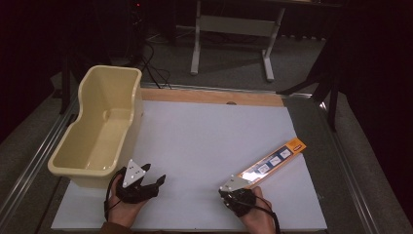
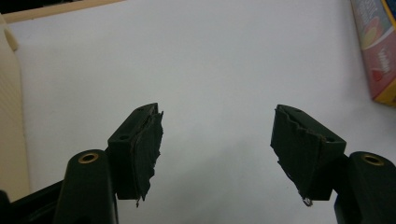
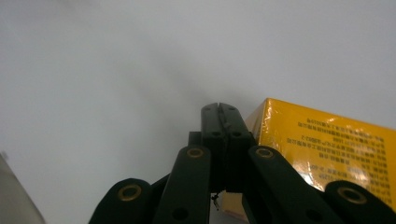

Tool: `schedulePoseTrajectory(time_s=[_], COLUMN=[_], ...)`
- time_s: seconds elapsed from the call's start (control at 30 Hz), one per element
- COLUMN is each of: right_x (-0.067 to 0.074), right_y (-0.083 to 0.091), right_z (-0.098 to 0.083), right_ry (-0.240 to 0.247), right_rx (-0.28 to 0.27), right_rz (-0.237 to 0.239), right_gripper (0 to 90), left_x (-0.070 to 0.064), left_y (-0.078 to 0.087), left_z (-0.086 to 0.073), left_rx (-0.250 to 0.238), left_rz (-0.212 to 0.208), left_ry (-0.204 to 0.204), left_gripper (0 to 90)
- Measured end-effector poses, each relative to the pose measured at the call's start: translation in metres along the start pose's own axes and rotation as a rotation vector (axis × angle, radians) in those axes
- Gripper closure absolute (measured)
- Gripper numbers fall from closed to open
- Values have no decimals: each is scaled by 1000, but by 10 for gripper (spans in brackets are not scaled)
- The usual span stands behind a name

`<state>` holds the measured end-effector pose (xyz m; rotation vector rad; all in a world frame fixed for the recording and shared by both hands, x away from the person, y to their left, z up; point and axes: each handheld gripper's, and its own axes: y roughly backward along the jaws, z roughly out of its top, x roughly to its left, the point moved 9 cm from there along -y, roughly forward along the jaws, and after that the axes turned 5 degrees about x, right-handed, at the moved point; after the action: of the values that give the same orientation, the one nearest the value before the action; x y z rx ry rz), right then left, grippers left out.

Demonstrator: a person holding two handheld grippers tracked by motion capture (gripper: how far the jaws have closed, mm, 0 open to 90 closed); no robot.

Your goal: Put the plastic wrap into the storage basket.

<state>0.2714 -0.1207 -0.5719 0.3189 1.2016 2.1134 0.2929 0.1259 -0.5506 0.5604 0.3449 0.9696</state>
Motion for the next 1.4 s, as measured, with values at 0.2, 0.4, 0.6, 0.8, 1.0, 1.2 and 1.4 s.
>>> schedulePoseTrajectory(time_s=[0.2,0.4,0.6,0.8,1.0,1.2,1.4], right_x=[-25,-34,-53,-69,-68,-71,-76], right_y=[14,26,20,3,14,33,46], right_z=[-25,-25,1,-5,-19,-46,-66], right_ry=[-72,-106,-125,-170,-173,-251,-261], right_rx=[21,-27,-59,8,101,120,211], right_rz=[-22,-5,-49,-38,-52,10,21], right_gripper=[900,900,900,900,900,900,898], left_x=[-1,-1,-1,0,-1,-1,-1], left_y=[-1,-3,-3,-2,-1,-2,-2], left_z=[-1,-1,-1,-1,-1,-1,-1], left_rx=[7,11,12,9,6,12,10], left_rz=[0,0,-2,-5,-4,-5,-6], left_ry=[-1,-2,-5,4,2,0,4], left_gripper=[329,329,329,329,330,331,331])
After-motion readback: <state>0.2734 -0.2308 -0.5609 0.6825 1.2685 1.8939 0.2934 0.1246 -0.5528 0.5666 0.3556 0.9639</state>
